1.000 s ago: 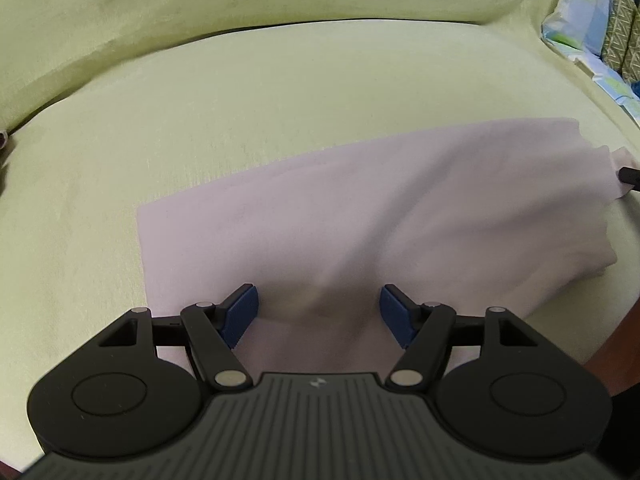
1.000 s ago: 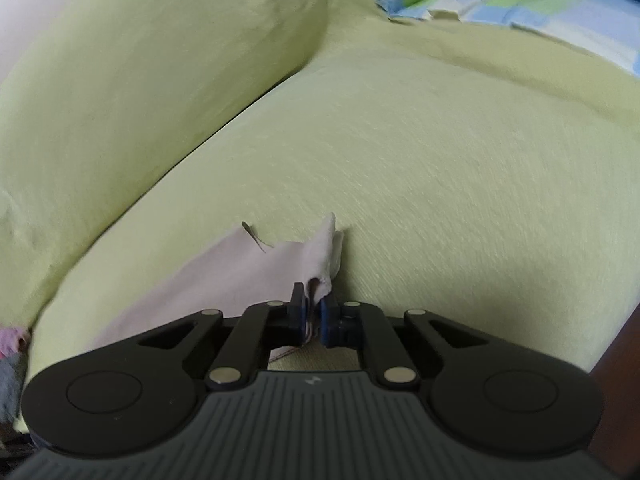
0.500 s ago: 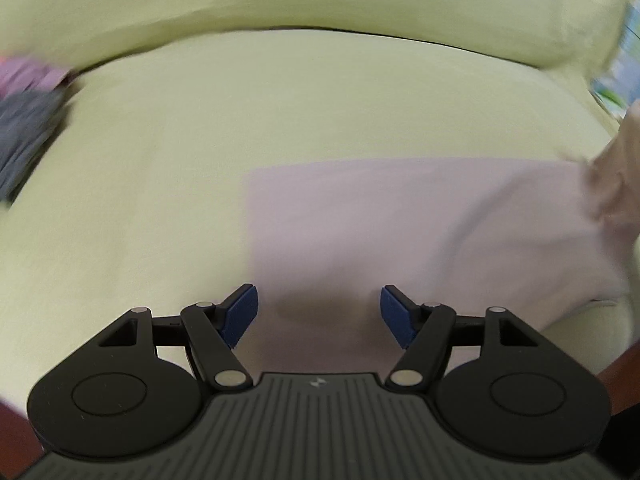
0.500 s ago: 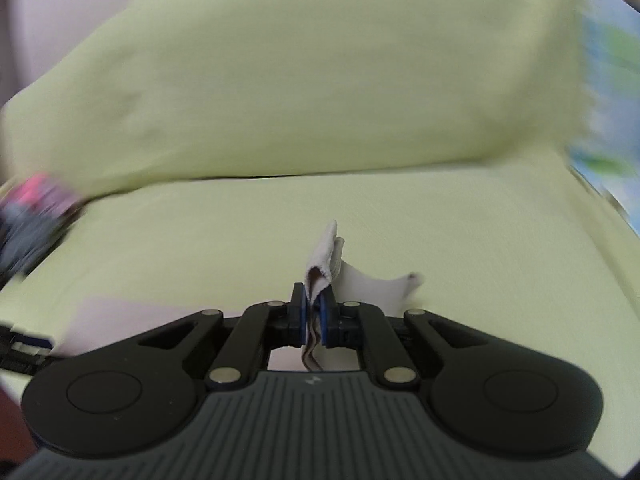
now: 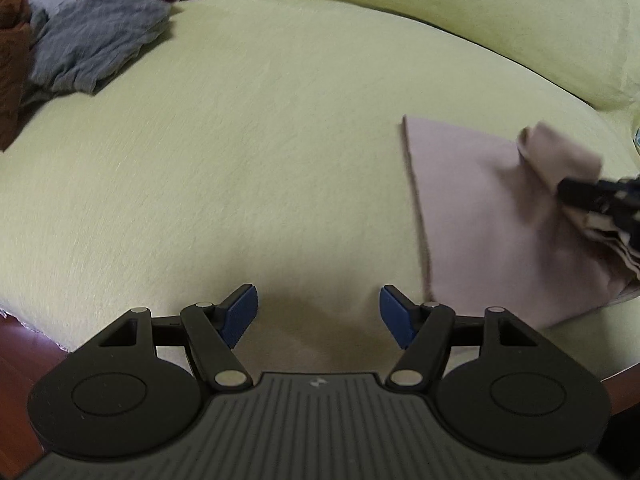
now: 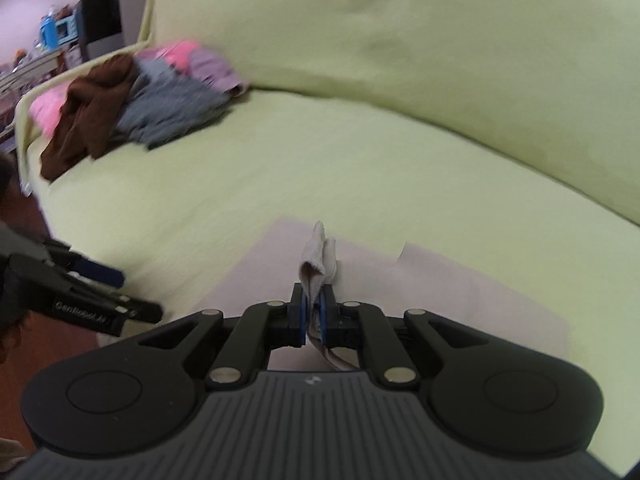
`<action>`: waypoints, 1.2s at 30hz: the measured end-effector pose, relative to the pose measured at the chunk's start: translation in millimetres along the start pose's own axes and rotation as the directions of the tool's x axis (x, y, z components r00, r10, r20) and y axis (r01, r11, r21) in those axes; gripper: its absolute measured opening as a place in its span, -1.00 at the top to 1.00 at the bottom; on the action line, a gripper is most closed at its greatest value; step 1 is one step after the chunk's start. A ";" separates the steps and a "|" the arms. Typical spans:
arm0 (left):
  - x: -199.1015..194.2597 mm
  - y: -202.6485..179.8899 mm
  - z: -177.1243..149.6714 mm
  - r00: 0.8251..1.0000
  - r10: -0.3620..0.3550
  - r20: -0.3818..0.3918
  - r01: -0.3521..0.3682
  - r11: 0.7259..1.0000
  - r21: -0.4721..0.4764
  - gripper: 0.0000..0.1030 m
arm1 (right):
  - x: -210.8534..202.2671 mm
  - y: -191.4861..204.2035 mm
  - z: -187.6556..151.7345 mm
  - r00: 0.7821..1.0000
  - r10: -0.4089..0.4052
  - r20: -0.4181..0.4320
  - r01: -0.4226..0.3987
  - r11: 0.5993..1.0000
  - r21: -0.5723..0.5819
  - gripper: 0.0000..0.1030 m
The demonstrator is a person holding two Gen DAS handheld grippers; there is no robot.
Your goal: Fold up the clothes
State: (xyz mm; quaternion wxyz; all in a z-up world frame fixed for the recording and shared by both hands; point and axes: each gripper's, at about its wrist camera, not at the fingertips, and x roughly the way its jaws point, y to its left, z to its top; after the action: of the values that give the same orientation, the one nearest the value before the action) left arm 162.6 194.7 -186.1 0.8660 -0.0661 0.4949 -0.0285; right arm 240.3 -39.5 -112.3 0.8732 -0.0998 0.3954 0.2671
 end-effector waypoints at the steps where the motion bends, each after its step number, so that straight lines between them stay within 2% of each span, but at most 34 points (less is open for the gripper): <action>1: 2.1 4.9 0.8 1.000 -0.010 -0.001 0.010 1.000 -0.002 -0.34 | 1.4 7.2 -1.8 1.000 0.000 -0.001 0.000 1.000 -0.011 0.90; 6: 5.7 11.9 6.1 1.000 -0.028 0.007 0.028 1.000 0.003 -0.34 | 0.2 26.8 1.2 0.998 0.064 0.019 -0.063 0.995 -0.082 0.90; 9: 5.5 13.3 7.5 0.999 -0.038 0.011 0.038 0.999 -0.003 -0.34 | 5.3 38.1 1.1 0.997 0.080 -0.019 -0.082 0.987 -0.136 0.90; 15: 7.4 18.7 10.3 0.999 -0.045 0.016 0.045 0.999 0.000 -0.34 | 15.1 41.7 -8.2 0.994 0.064 -0.084 -0.077 0.983 -0.167 0.84; 18: 7.9 20.1 10.3 0.999 -0.043 0.014 0.043 0.999 -0.007 -0.34 | 15.6 51.6 -9.7 0.992 0.069 -0.102 -0.087 0.978 -0.192 -0.09; 19: 7.1 20.7 10.5 0.999 -0.041 0.016 0.041 0.999 -0.008 -0.34 | 12.8 53.9 -10.0 0.992 0.078 -0.098 -0.097 0.976 -0.196 -0.14; 24: 0.2 25.8 11.7 0.999 -0.028 0.028 0.029 0.999 -0.020 -0.34 | 1.2 61.1 -10.6 0.989 0.126 -0.082 -0.141 0.969 -0.203 -0.14; 26: -2.5 28.5 13.6 0.999 -0.027 0.033 0.028 0.999 -0.037 -0.34 | 3.7 60.3 -14.5 0.982 0.157 -0.102 -0.174 0.967 -0.188 -0.04; 28: -4.3 28.6 16.3 0.999 -0.034 0.036 0.035 0.998 -0.050 -0.34 | 11.6 61.5 -20.7 0.972 0.183 -0.148 -0.208 0.961 -0.180 0.17; 29: -5.3 28.0 17.9 0.999 -0.039 0.038 0.041 0.998 -0.056 -0.34 | 15.6 62.1 -23.8 0.966 0.195 -0.171 -0.225 0.958 -0.176 0.17; 33: -10.9 16.7 25.8 0.996 -0.073 0.053 0.075 0.997 -0.033 -0.34 | -4.2 53.3 -25.9 0.976 0.176 -0.131 -0.195 0.971 -0.142 0.19; 35: -11.7 7.0 30.2 0.994 -0.087 0.061 0.088 0.996 -0.017 -0.34 | -30.0 40.4 -30.9 0.994 0.072 -0.086 -0.085 0.982 -0.168 0.24; 36: -11.3 3.9 31.0 0.994 -0.093 0.061 0.094 0.995 -0.017 -0.34 | -37.6 34.8 -35.6 0.996 0.023 -0.082 -0.038 0.982 -0.184 0.47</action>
State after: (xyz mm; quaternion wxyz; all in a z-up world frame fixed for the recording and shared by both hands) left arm 183.4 202.5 -161.4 0.8775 -0.0987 0.4653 -0.0622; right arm 178.1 -38.6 -106.8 0.8394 -0.1852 0.4048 0.3119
